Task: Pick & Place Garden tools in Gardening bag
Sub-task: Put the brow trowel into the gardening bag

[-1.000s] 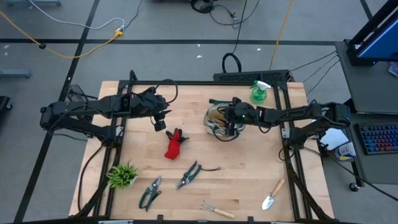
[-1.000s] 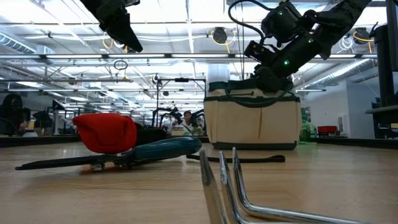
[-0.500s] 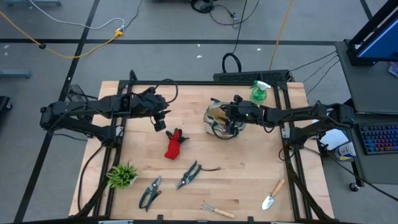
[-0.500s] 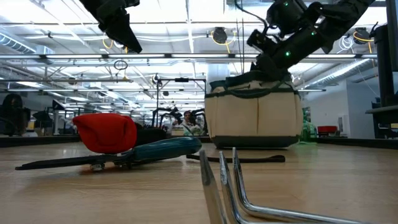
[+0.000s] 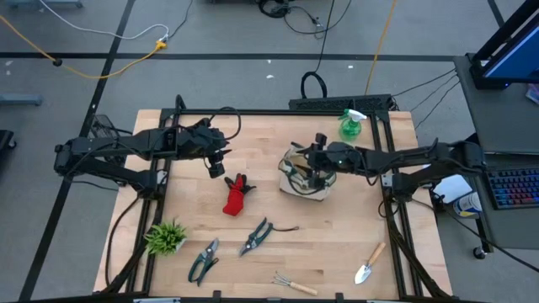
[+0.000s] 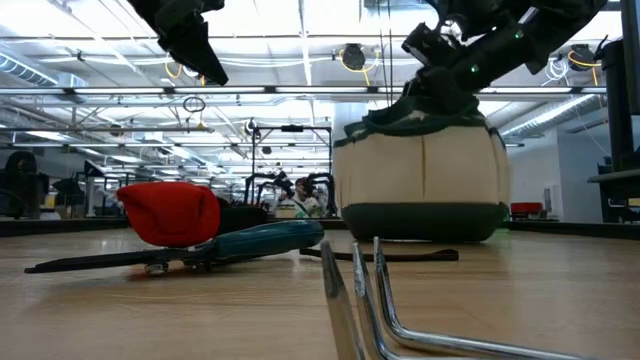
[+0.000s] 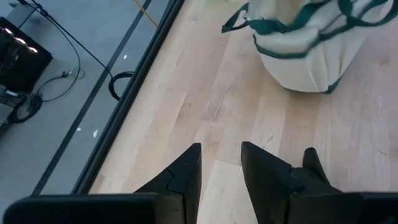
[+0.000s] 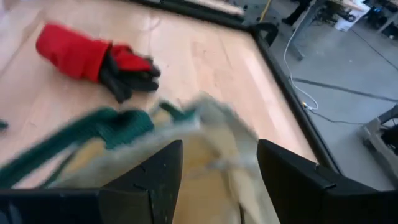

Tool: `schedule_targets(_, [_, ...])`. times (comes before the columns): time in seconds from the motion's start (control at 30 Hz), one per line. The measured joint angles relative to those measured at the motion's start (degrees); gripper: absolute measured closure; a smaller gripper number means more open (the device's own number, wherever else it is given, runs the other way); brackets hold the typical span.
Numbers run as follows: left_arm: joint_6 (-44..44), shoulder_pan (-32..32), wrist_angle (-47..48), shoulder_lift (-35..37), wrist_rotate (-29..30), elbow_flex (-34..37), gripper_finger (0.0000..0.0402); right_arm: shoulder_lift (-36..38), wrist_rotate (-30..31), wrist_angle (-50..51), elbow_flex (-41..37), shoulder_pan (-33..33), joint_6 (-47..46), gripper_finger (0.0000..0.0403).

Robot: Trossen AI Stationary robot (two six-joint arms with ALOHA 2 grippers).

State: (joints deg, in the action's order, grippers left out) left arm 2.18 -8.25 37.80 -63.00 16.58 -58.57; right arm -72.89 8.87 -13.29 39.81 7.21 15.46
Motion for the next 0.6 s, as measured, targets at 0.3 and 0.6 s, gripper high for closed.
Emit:
schedule_targets(0.3, [-1.91,0.02,-0.56,0.0,-0.22,0.0,0.0284,-4.67,-0.12,-1.67,0.0,-1.01,-1.59,0.0202])
schedule_targets(0.6, [3.7,1.63,-11.47,-7.28,-6.86,-0.15,0.0284,-4.84,-0.14,-2.92,0.0,-0.96,-8.47,0.0202])
